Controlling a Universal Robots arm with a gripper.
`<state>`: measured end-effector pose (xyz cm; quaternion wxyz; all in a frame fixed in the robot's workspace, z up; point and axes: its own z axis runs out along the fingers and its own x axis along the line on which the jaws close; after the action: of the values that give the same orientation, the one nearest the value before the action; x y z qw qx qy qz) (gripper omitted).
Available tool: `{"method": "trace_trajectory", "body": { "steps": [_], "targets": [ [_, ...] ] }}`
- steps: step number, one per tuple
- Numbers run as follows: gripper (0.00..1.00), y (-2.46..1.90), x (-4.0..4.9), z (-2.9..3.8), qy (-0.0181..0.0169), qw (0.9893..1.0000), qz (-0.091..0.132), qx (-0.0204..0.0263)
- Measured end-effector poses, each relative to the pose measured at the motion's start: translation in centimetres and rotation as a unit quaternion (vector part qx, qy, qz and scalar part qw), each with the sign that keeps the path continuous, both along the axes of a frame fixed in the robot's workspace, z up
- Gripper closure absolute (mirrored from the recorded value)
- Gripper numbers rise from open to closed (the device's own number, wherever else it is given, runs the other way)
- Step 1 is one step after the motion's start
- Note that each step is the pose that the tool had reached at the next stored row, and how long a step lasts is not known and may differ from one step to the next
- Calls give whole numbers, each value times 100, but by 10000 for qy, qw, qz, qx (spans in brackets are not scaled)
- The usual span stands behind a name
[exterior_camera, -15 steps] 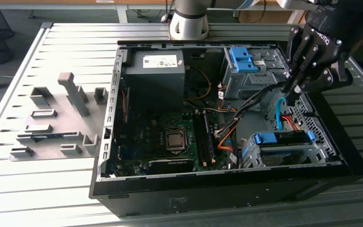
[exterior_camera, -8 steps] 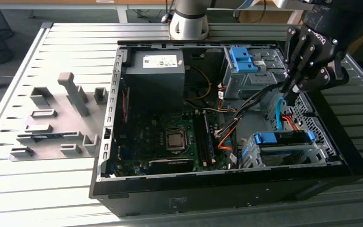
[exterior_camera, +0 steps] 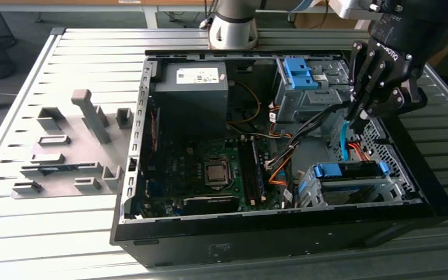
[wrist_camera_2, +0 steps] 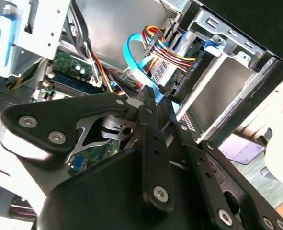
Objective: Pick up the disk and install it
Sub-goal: 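Insert the second disk wire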
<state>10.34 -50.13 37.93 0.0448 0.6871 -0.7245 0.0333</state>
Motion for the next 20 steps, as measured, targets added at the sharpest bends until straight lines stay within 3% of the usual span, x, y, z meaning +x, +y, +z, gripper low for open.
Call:
{"method": "trace_trajectory", "body": {
  "steps": [6,8,12,14,17,18,20],
  "targets": [
    [76,0,2,-36,0,9997,1,-245],
    [76,1,2,-66,0,9996,0,-279],
    [76,1,11,-125,0,9996,0,-287],
    [84,1,14,-132,0,9996,0,-289],
    [84,0,15,-151,0,9996,0,-286],
    [84,-8,15,-159,0,9996,0,-277],
    [84,-36,14,-172,-4,9998,0,-215]
  ]
}}
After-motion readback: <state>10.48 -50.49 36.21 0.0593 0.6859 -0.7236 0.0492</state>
